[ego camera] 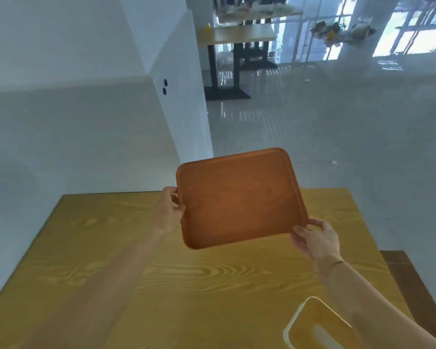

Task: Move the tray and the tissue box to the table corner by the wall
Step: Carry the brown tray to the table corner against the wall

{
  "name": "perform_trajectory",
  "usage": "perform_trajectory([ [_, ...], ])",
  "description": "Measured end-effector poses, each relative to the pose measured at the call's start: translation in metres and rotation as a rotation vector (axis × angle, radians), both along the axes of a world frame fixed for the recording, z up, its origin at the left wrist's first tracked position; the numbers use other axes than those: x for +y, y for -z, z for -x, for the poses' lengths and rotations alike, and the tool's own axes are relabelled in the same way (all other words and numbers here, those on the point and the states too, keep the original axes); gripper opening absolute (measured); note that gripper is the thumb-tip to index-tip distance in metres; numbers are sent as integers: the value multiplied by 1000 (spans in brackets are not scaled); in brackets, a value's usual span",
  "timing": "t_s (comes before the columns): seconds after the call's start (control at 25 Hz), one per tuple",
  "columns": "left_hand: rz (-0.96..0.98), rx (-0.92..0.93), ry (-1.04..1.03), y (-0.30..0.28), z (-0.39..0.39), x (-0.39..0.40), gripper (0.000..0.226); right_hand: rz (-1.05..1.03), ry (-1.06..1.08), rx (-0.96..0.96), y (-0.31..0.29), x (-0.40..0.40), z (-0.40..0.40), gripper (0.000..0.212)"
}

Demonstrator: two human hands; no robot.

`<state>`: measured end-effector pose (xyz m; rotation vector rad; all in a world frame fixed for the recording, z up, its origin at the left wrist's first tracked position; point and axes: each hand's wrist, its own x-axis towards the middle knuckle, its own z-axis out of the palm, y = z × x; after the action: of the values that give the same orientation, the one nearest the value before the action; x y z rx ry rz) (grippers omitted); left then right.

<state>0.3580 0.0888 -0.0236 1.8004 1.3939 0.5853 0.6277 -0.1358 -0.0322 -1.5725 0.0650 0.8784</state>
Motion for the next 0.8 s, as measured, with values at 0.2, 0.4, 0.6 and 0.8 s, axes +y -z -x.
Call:
perform_trajectory([
  [0.2, -20, -13, -178, -15, 103, -19, 43, -12, -224, -45, -10, 31, 70, 45],
  [0.4, -10, -42, -320, -18, 212, -40, 48, -13, -409, -73, -6, 62, 154, 46],
  [0.6, 20, -33, -425, -11, 330, -59, 48, 21, -554, -84, 6, 82, 259, 47],
  [0.8, 4, -16, -423, -4, 434, -63, 48, 61, -626, -136, 15, 97, 353, 49],
])
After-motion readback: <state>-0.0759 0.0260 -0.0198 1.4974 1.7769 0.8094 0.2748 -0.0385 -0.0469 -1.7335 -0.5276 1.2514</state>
